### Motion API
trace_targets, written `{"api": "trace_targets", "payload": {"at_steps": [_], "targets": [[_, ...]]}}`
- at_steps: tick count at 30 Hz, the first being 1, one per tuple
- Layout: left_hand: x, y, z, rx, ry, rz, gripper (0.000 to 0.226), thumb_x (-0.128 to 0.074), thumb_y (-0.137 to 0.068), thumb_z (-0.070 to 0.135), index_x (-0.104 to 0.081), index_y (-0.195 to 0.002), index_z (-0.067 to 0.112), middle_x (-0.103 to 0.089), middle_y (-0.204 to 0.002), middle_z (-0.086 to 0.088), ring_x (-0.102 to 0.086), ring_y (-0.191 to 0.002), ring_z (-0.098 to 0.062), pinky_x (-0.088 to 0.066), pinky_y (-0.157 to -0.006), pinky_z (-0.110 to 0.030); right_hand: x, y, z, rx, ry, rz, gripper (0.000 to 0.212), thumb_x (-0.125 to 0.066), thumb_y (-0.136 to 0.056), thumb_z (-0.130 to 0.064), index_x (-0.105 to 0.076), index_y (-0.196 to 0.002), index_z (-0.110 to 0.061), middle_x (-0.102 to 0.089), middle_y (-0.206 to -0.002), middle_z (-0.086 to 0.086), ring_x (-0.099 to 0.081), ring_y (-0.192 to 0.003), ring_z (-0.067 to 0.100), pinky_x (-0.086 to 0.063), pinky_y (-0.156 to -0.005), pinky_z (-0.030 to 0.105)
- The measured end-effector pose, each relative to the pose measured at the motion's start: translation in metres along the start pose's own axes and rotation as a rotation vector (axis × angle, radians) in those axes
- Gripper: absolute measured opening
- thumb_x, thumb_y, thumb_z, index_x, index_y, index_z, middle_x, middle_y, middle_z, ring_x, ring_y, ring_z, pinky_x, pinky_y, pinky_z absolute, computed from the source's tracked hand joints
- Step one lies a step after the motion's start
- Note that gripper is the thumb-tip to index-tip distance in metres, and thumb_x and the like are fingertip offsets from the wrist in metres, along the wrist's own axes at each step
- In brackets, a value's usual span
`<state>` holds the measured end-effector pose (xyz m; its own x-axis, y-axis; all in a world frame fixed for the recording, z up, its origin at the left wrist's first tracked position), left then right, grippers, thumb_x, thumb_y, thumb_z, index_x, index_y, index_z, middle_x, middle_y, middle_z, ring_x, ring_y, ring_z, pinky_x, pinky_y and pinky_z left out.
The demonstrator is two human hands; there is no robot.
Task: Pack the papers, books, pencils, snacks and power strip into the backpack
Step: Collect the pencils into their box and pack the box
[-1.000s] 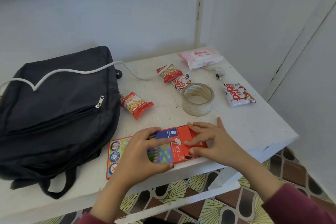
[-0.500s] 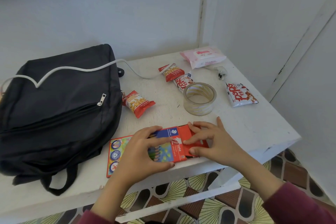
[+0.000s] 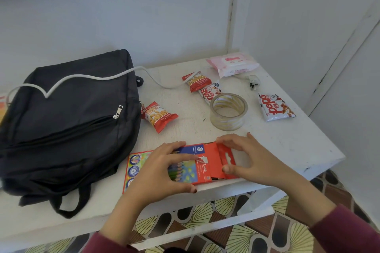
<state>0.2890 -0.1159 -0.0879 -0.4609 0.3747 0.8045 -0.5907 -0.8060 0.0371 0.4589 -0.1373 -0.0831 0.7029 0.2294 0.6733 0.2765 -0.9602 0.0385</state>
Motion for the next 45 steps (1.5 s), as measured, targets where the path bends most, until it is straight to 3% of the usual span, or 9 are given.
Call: {"api": "trace_targets", "payload": {"at_steps": [3, 6, 11, 16, 24, 29, 34, 37, 45], "targets": [[0.003, 0.002, -0.003, -0.004, -0.085, -0.023, 0.063, -0.057, -0.052, 0.078, -0.042, -0.113, 0.068, -0.012, -0.136, 0.038, -0.005, -0.126, 0.017, 0.006, -0.111, -0.024, 0.0, 0.003, 0.004, 0.009, 0.091, -0.072, 0.076, -0.058, -0.06, -0.072, -0.024, -0.128, -0.064, -0.023, -0.138, -0.042, -0.008, -0.135, -0.016, 0.013, -0.113, 0.028], [0.008, 0.006, -0.012, 0.039, -0.087, -0.025, 0.06, -0.058, -0.051, 0.078, -0.044, -0.109, 0.07, -0.018, -0.136, 0.035, -0.012, -0.125, 0.009, 0.001, -0.112, -0.031, -0.006, 0.004, 0.007, 0.021, 0.176, -0.139, 0.083, -0.058, -0.058, -0.074, -0.017, -0.129, -0.065, -0.015, -0.139, -0.043, 0.003, -0.137, -0.014, 0.021, -0.111, 0.03], [0.012, 0.006, -0.015, 0.038, 0.0, 0.037, 0.058, -0.066, -0.052, 0.072, -0.048, -0.108, 0.069, -0.034, -0.128, 0.038, -0.03, -0.119, 0.01, -0.033, -0.102, -0.03, -0.009, -0.002, 0.006, -0.018, 0.191, -0.139, 0.08, -0.073, -0.066, -0.059, -0.024, -0.129, -0.055, -0.023, -0.143, -0.034, -0.003, -0.137, -0.011, 0.022, -0.112, 0.037], [0.014, 0.001, -0.009, 0.037, 0.036, 0.05, 0.051, -0.067, -0.051, 0.07, -0.053, -0.1, 0.067, -0.035, -0.124, 0.039, -0.03, -0.117, 0.014, -0.035, -0.099, -0.027, -0.012, -0.007, -0.002, -0.044, 0.156, -0.117, 0.081, -0.076, -0.069, -0.049, -0.022, -0.129, -0.059, -0.032, -0.146, -0.017, -0.011, -0.128, -0.017, 0.018, -0.112, 0.031], [0.011, -0.004, -0.005, 0.039, 0.025, 0.021, 0.054, -0.065, -0.05, 0.07, -0.057, -0.102, 0.061, -0.038, -0.126, 0.033, -0.034, -0.117, 0.008, -0.036, -0.1, -0.028, -0.021, -0.008, -0.012, -0.012, 0.117, -0.115, 0.098, -0.076, -0.071, -0.046, -0.001, -0.132, -0.064, -0.036, -0.14, -0.027, -0.023, -0.135, -0.008, 0.017, -0.112, 0.03], [0.01, -0.005, -0.005, 0.031, 0.058, -0.018, 0.053, -0.066, -0.05, 0.067, -0.057, -0.102, 0.061, -0.033, -0.123, 0.041, -0.031, -0.117, 0.014, -0.036, -0.1, -0.028, -0.024, -0.004, -0.015, -0.007, 0.271, -0.11, 0.087, -0.068, -0.068, -0.065, -0.025, -0.141, -0.048, -0.023, -0.153, -0.013, -0.011, -0.139, 0.0, 0.01, -0.112, 0.029], [0.003, -0.007, 0.008, -0.061, 0.03, -0.101, 0.053, -0.063, -0.052, 0.06, -0.058, -0.105, 0.059, -0.027, -0.129, 0.042, -0.02, -0.121, 0.022, -0.01, -0.104, -0.01, -0.032, 0.001, -0.025, 0.04, 0.237, -0.045, 0.084, -0.053, -0.062, -0.078, -0.033, -0.136, -0.044, -0.022, -0.153, -0.012, -0.01, -0.136, -0.004, 0.006, -0.113, 0.03], [-0.001, -0.009, 0.014, -0.096, 0.036, -0.139, 0.047, -0.058, -0.058, 0.05, -0.058, -0.104, 0.058, -0.031, -0.138, 0.033, -0.014, -0.13, 0.019, 0.003, -0.108, -0.014, -0.037, 0.002, -0.03, 0.03, 0.29, -0.015, 0.084, -0.047, -0.063, -0.077, -0.032, -0.138, -0.042, -0.024, -0.152, -0.011, -0.014, -0.138, 0.003, 0.001, -0.113, 0.031], [0.053, 0.022, -0.003, -0.055, 0.06, 0.119, 0.035, -0.057, -0.081, 0.015, -0.068, -0.102, 0.042, -0.048, -0.125, 0.024, -0.042, -0.12, 0.004, -0.039, -0.102, -0.025, -0.047, 0.003, -0.045, -0.066, 0.336, 0.122, 0.074, -0.053, -0.063, -0.073, -0.038, -0.129, -0.043, -0.035, -0.129, -0.017, -0.029, -0.117, 0.003, -0.02, -0.093, 0.021]]}}
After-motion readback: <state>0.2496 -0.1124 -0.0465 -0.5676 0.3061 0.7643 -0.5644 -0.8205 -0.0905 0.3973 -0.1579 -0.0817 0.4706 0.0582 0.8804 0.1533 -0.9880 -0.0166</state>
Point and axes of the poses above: each hand's wrist, its own y-axis away from the middle knuckle, its own x-axis out of the back of the hand, z = x × y, the point moved 10 cm from there along -y, towards the middle knuckle
